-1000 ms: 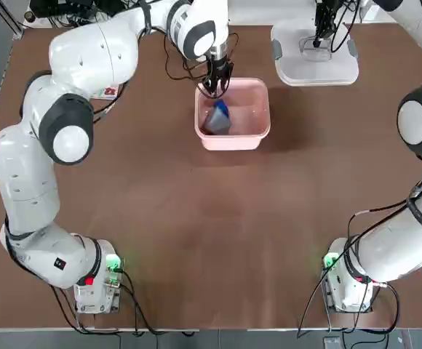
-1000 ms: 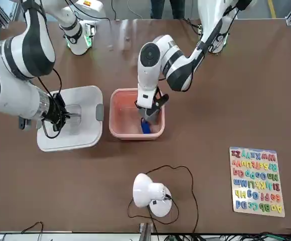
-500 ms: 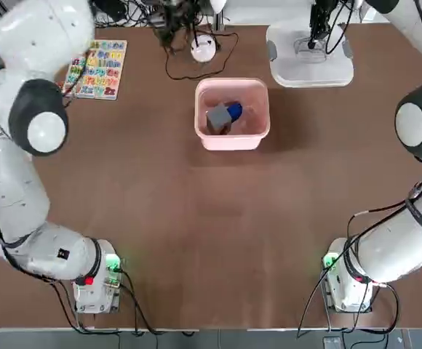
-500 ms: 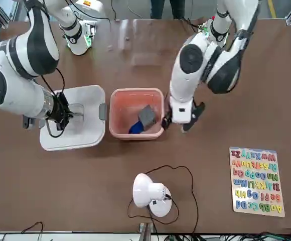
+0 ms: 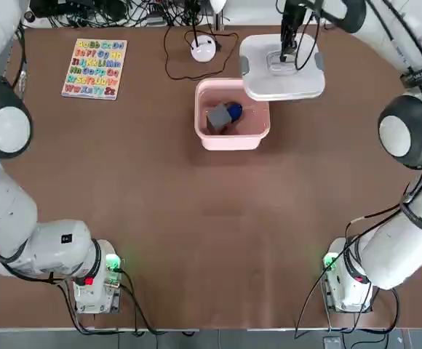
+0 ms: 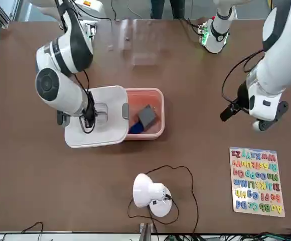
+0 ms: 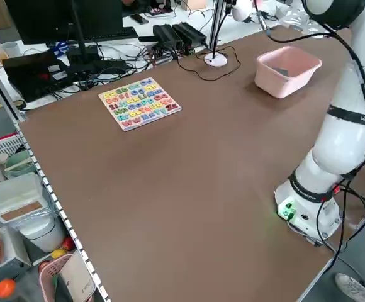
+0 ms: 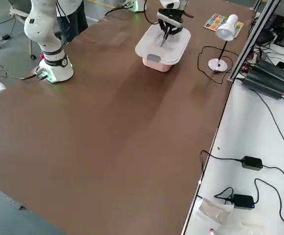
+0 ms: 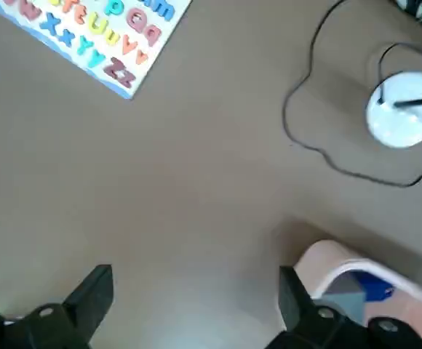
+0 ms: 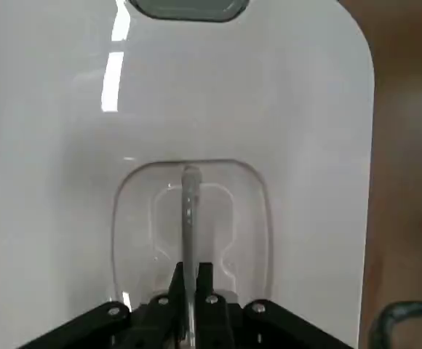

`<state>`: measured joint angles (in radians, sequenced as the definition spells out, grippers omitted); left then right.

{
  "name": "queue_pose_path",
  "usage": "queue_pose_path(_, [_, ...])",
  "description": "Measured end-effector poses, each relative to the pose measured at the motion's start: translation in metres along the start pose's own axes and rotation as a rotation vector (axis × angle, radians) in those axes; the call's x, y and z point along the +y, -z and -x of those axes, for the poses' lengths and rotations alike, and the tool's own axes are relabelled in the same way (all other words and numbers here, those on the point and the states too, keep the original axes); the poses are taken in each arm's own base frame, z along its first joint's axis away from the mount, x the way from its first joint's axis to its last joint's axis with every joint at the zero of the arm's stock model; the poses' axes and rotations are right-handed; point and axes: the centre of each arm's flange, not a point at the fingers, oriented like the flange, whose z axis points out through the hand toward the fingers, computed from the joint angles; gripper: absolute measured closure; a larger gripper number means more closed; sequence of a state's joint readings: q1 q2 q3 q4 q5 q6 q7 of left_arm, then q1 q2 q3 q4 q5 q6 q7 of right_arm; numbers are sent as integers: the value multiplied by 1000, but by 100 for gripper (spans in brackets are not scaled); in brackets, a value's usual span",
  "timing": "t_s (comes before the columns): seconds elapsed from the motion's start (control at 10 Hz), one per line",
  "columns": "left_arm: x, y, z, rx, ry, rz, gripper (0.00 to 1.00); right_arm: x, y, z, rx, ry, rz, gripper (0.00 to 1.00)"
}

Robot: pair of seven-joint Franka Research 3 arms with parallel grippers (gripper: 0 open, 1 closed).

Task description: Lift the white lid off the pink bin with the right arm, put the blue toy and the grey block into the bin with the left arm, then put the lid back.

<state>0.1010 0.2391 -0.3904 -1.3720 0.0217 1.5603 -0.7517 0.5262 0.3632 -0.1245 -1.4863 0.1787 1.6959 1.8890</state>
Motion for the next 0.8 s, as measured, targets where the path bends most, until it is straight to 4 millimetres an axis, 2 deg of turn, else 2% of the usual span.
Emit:
queue_pose_path(0.2, [-33,10,-5,-19,-180,-19,0,3,-17,31,-11,-7,-8,93])
queue_pose_path(0.4, [-77,46,-2,-4,-331,-29,0,11,-26,56,-15,-8,-4,93])
queue_pose_path(0.5, [-92,70,8,27,-357,-22,0,13,-32,68,-16,-17,-6,93])
queue_pose_path(0.6, [-99,90,22,59,-401,-15,0,15,-40,80,-16,-33,-14,93])
queue_pose_path(0.7, [-102,100,32,77,-453,-13,0,16,-53,94,-10,-40,-14,93])
queue_pose_path(0.8, [-104,99,35,77,-483,-15,0,19,-66,107,-1,-35,-9,93])
